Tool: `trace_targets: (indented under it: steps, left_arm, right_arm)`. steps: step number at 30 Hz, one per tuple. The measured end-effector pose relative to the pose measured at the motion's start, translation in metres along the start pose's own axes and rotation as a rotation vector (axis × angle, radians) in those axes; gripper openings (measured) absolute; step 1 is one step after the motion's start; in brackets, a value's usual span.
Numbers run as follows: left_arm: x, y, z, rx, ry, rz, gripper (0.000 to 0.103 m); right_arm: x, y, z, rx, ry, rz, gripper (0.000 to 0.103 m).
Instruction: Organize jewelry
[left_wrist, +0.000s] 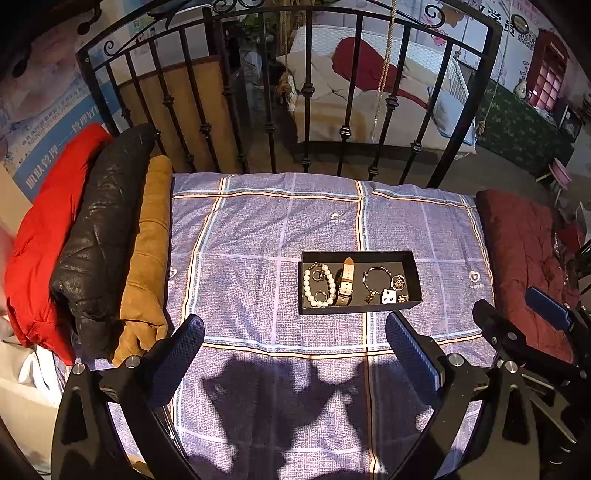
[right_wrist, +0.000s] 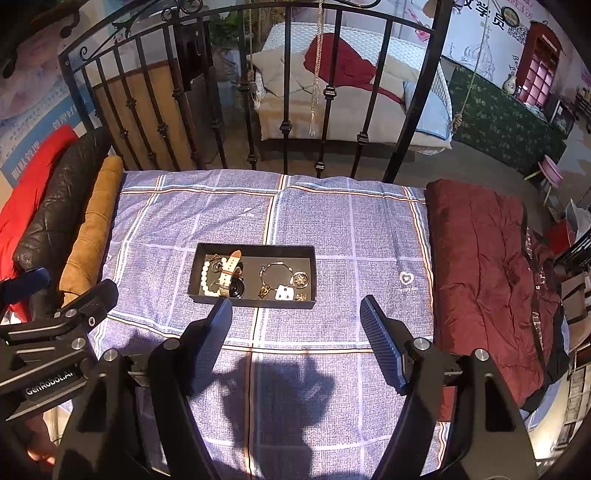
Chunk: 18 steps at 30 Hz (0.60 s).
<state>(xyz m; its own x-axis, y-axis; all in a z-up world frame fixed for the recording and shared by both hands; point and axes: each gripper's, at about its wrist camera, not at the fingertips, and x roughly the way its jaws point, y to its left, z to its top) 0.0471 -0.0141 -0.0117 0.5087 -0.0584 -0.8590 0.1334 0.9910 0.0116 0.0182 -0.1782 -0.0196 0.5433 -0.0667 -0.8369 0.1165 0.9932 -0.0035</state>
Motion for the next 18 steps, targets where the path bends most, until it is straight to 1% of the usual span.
trace_targets:
  steps: [4, 6, 9, 14, 18]
  left_arm:
    - [0.0005, 0.0007, -0.0009, 0.001, -0.003, -0.002, 0.097]
    - [-0.0024, 0.0026, -0.0019, -0.013, -0.025, -0.006, 0.096]
    - [-0.0060, 0.0022, -0.0018, -0.002, -0.050, -0.002, 0.096]
    - [-0.0026, 0.0017, 0.0002, -0.008, -0.021, -0.003, 0.096]
    - [-0.0016, 0.0021, 0.0002, -0.006, -0.016, 0.003, 0.096]
  right_arm:
    - [0.0006, 0.0004, 0.0003, 0.001, 0.002, 0.000, 0.072]
    - [0.0008, 0.0007, 0.0000, -0.002, 0.002, 0.003, 0.072]
    - [0.0018, 0.0027, 0.0003, -0.006, 0.000, 0.001, 0.072]
    - [0.0029, 0.0029, 0.0003, -0.007, 0.001, 0.001, 0.072]
    - [0.0026, 0.0029, 0.0009, -0.012, 0.000, 0.001, 0.072]
